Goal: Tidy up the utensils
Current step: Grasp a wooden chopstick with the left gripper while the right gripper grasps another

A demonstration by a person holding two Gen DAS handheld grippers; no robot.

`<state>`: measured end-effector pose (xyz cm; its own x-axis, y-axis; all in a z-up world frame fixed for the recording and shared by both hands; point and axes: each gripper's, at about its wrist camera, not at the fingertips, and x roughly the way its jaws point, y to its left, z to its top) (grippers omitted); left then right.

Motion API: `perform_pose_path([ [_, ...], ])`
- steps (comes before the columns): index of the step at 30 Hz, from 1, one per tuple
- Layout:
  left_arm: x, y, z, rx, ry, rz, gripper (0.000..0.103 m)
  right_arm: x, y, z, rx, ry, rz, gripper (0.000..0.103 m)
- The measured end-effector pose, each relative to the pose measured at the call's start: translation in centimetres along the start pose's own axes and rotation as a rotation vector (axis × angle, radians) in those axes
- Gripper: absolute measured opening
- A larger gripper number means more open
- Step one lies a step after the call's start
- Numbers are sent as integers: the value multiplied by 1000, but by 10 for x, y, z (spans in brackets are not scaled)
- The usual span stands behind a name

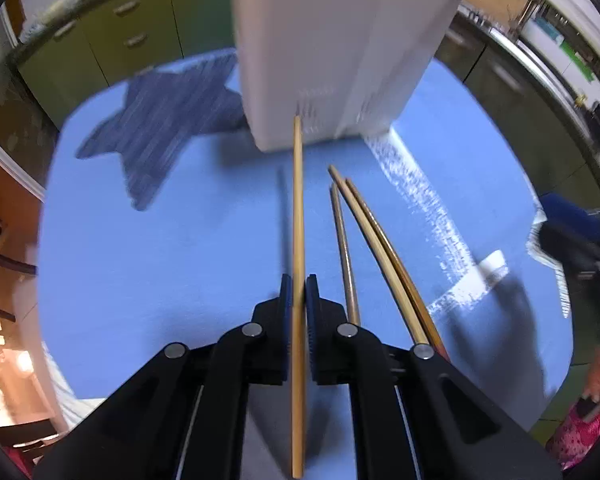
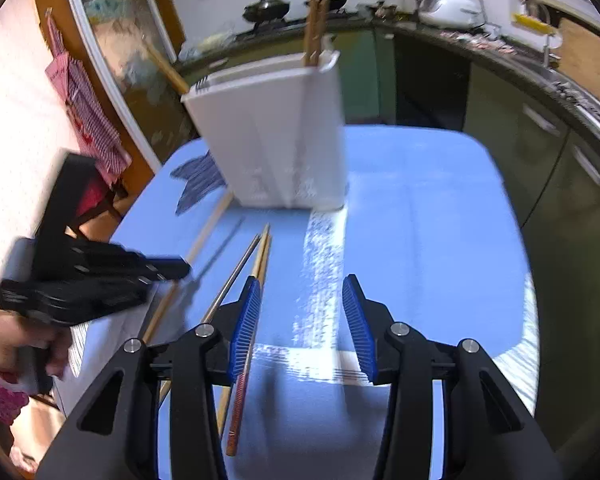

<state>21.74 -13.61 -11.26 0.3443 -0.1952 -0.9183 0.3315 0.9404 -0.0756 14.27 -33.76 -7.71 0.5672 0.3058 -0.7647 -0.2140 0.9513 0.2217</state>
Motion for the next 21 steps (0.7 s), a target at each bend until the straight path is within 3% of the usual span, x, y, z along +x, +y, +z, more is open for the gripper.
perform_pose_path([
  [3, -30, 7, -12, -3, -73, 2, 7, 18, 9, -1, -17, 42, 12, 43],
  [7, -56, 13, -21, -1, -147, 0, 7, 43, 17, 1, -30, 115, 47, 27],
  [11, -82, 17, -39, 6, -224, -5, 7, 65, 24, 5, -35, 179, 67, 24],
  [15, -93, 18, -53, 7, -261, -22, 7, 84, 32, 7, -52, 227, 59, 18],
  [21, -101, 22, -67, 3, -273, -39, 7, 104, 43, 11, -78, 270, 15, 18],
])
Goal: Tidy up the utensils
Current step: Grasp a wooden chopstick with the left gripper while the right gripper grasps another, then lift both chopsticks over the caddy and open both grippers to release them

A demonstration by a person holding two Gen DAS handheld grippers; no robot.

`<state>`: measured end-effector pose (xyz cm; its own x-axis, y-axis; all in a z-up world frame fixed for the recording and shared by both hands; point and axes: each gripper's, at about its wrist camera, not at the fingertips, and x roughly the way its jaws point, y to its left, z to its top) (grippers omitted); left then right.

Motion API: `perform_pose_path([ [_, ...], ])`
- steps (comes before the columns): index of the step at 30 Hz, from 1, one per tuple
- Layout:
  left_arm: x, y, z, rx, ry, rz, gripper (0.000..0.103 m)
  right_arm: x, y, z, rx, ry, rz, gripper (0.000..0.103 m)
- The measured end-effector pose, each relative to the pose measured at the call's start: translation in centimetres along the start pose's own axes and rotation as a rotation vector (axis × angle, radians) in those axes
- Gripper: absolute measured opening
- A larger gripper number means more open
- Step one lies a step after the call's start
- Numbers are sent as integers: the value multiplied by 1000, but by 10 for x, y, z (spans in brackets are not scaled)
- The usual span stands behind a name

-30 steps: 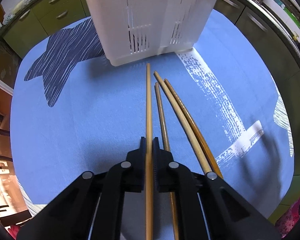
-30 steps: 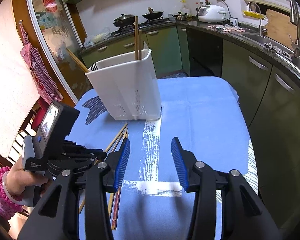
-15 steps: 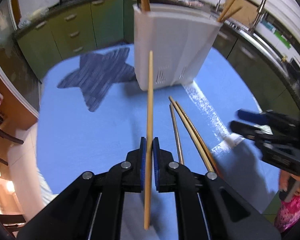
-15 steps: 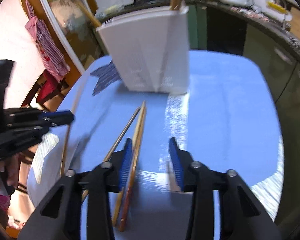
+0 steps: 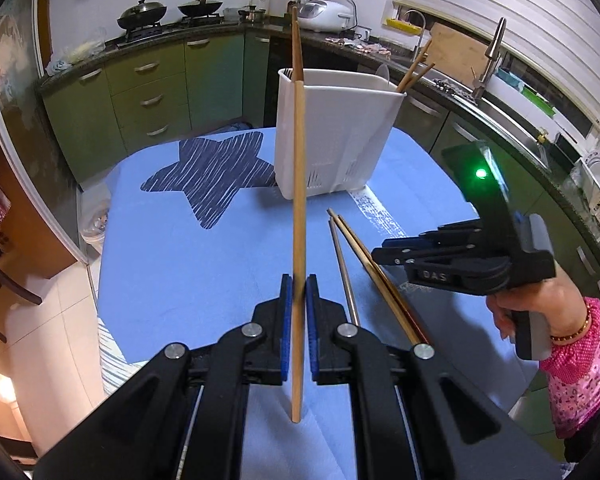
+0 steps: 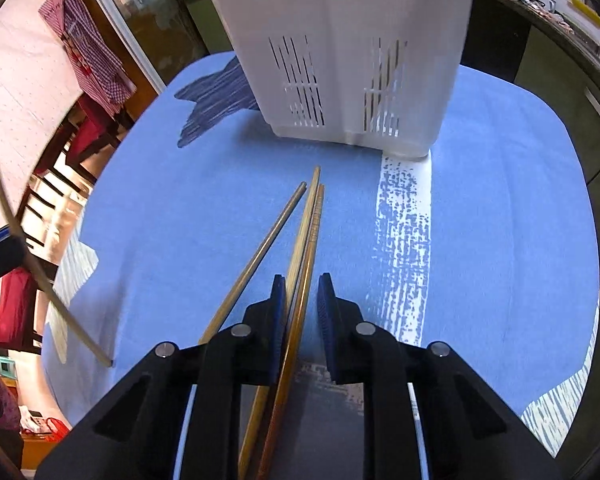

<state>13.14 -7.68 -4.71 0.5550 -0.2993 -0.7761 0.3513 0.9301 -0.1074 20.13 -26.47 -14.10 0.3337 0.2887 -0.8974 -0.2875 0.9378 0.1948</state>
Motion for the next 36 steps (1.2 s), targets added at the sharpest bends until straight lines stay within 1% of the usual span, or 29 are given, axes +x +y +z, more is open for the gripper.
perform_pose_path([
  [6, -2, 1, -2, 2, -6, -9, 7, 14, 8, 4, -17, 32, -57, 18],
  [9, -2, 3, -2, 2, -7, -13, 7, 18, 11, 6, -21, 37, -69, 18],
  [11, -2, 3, -2, 1, -8, -16, 7, 22, 14, 10, -30, 42, -98, 13],
  [16, -2, 4, -2, 1, -9, -20, 7, 34, 20, 16, -49, 71, -115, 13],
  [21, -2, 4, -3, 2, -9, -19, 7, 41, 24, 24, -55, 72, -124, 13],
  [22, -2, 4, -3, 2, -9, -19, 7, 42, 25, 26, -58, 72, -128, 9],
  [25, -2, 4, -3, 2, -10, -19, 7, 43, 25, 27, -51, 70, -122, 7],
  [30, -4, 5, -3, 4, -14, -18, 7, 21, 20, 22, -31, 18, -88, 7],
  [33, -8, 5, -1, 6, -20, -17, 7, -3, 17, 18, -25, -33, -69, 7],
  [36, -14, 5, 0, 8, -30, -19, 7, -37, 15, 10, -21, -107, -51, 7],
])
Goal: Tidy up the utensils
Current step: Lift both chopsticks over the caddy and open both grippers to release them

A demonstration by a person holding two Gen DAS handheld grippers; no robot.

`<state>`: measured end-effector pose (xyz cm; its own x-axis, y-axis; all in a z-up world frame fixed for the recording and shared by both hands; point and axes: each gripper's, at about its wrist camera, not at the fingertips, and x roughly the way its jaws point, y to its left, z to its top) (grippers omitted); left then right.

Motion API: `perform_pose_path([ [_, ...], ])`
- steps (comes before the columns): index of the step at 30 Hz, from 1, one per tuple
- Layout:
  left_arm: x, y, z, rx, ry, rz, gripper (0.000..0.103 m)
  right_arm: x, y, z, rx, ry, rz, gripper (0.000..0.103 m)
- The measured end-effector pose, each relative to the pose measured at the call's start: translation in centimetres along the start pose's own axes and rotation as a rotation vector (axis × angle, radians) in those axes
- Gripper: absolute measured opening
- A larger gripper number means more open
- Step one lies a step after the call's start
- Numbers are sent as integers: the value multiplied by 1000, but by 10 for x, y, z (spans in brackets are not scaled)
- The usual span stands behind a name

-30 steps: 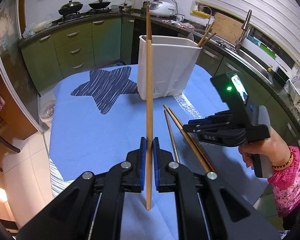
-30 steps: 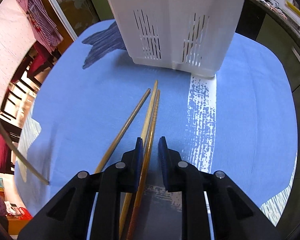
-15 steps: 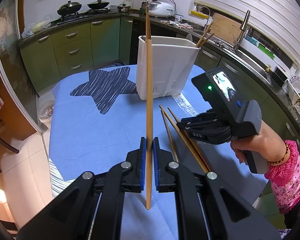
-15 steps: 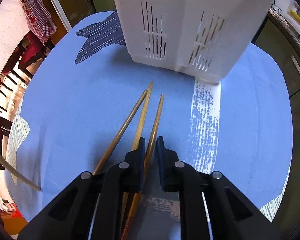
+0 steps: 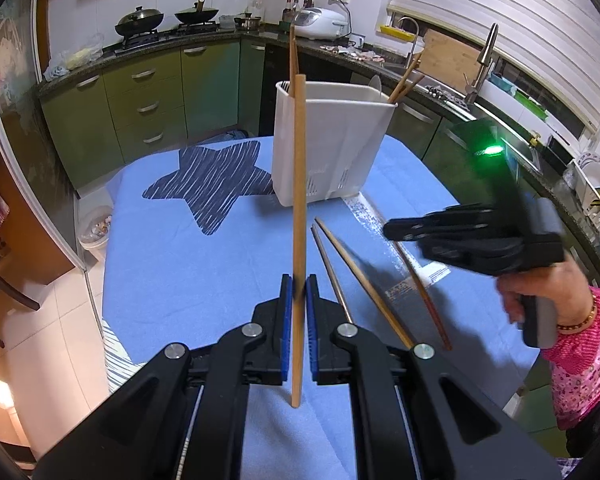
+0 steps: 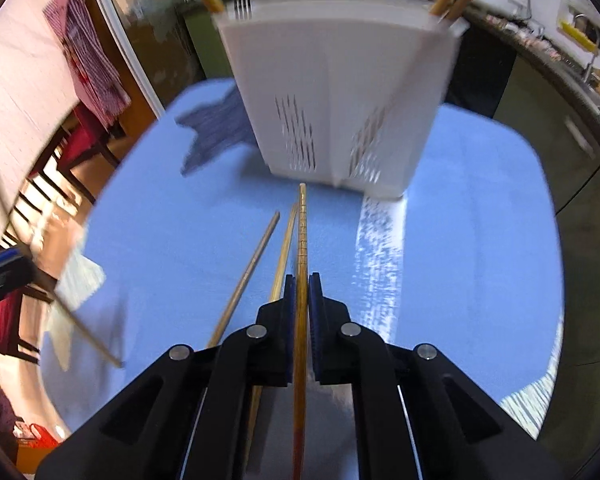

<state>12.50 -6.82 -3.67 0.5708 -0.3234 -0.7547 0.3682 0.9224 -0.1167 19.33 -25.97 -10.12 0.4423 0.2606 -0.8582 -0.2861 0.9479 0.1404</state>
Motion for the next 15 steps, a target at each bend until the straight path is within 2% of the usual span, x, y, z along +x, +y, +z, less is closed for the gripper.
perform_pose_path([
  [4, -9, -3, 2, 9, -13, 1, 7, -55, -6, -17, 16, -115, 29, 7],
  [8, -18, -6, 5, 18, -32, 0, 7, -94, -15, -32, 31, -184, 45, 7],
  [15, -30, -14, 12, 34, -58, 1, 7, -120, -19, -40, 33, -233, 57, 7],
])
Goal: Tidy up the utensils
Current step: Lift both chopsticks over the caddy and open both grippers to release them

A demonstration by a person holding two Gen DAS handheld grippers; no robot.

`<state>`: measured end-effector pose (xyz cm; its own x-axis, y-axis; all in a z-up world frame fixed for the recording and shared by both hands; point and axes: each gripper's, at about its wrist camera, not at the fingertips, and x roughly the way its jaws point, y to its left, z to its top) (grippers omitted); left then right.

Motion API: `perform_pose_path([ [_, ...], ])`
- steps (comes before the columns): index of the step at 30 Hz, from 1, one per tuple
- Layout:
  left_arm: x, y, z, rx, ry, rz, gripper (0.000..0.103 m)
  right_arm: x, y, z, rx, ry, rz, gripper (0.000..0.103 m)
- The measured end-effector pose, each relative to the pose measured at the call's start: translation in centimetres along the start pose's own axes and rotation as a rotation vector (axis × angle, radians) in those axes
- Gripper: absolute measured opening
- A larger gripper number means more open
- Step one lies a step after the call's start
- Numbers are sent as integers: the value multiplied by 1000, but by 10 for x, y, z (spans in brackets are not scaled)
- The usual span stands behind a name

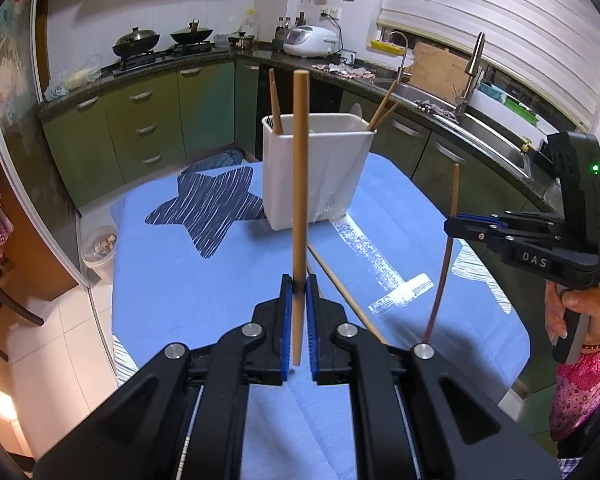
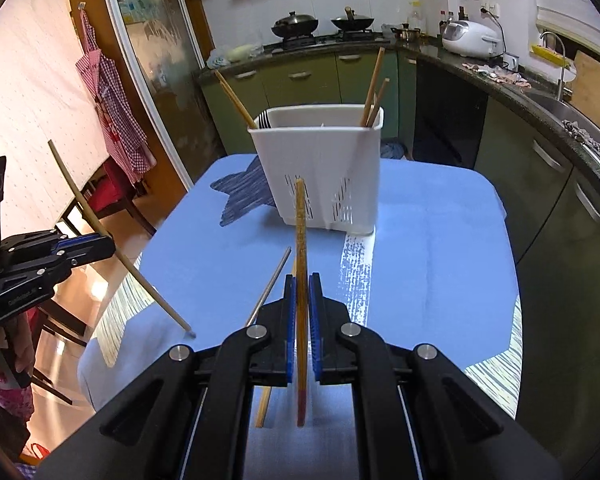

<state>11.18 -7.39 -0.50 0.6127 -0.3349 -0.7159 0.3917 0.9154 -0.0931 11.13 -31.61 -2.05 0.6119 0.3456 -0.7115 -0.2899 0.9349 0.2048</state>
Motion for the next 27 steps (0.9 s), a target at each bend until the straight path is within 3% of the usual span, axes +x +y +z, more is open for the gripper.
perform_pose_path([
  [9, -14, -12, 41, 28, -50, -34, 7, -52, 5, 39, -25, -133, 3, 7],
  [18, -33, -30, 136, 56, -243, -5, 7, -97, 14, 87, -72, -233, -16, 7],
  [22, -20, -34, 168, 44, -300, 22, 7, -103, 10, 103, -76, -247, -19, 7],
  [27, 16, -34, 186, 23, -297, 63, 7, -102, 5, 110, -75, -248, -17, 7],
])
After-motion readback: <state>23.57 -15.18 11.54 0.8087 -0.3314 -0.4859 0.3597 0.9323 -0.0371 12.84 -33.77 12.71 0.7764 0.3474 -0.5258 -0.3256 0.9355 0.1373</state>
